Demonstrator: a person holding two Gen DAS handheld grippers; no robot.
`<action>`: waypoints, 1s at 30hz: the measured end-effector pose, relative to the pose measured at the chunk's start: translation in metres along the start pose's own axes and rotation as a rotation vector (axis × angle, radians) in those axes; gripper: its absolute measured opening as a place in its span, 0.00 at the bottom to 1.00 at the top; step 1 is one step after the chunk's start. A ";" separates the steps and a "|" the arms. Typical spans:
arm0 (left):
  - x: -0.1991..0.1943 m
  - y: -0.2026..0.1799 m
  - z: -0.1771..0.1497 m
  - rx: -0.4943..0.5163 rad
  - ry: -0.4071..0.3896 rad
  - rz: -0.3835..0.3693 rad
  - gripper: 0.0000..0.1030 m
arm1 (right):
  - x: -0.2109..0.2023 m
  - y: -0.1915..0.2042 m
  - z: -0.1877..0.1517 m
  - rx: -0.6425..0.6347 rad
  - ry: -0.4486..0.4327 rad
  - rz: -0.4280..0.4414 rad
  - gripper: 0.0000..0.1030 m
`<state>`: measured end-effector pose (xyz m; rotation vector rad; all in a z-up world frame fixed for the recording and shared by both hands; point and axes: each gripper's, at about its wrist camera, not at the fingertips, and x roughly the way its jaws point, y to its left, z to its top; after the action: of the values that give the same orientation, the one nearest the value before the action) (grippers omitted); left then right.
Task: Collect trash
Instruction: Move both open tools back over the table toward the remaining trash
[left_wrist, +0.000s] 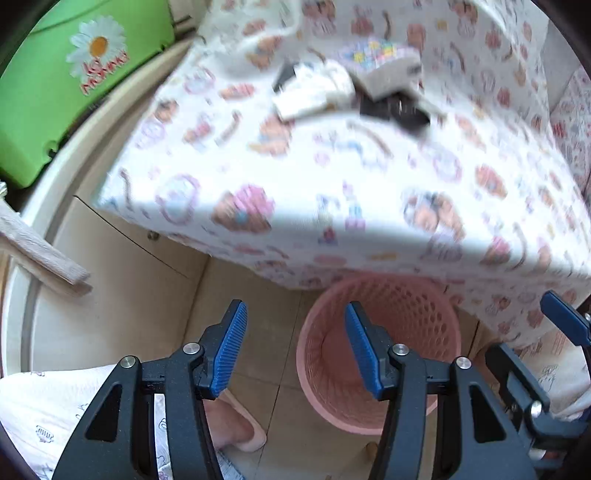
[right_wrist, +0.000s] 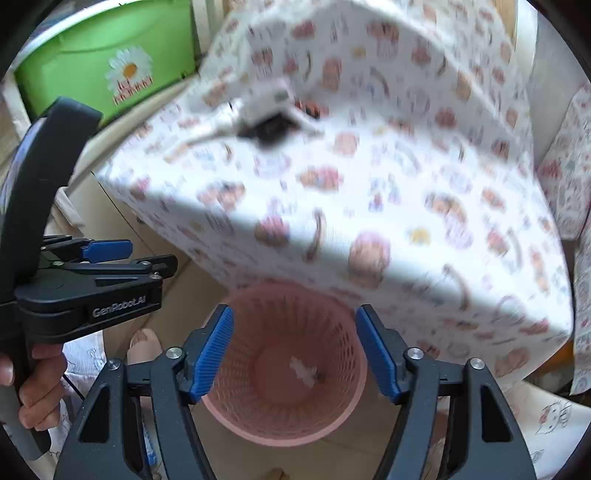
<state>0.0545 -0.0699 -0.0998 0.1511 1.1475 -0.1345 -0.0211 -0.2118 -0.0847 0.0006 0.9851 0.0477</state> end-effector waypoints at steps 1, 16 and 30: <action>-0.003 0.001 0.001 -0.008 -0.013 0.004 0.52 | -0.006 0.002 0.001 -0.009 -0.024 -0.005 0.73; -0.070 0.023 0.027 -0.044 -0.224 -0.006 0.55 | -0.058 0.001 0.027 -0.018 -0.257 -0.074 0.75; -0.106 0.057 0.107 -0.064 -0.382 0.053 0.70 | -0.082 -0.027 0.098 -0.047 -0.394 -0.097 0.80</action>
<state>0.1180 -0.0312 0.0436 0.0930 0.7654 -0.0752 0.0164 -0.2400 0.0369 -0.0779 0.5893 -0.0184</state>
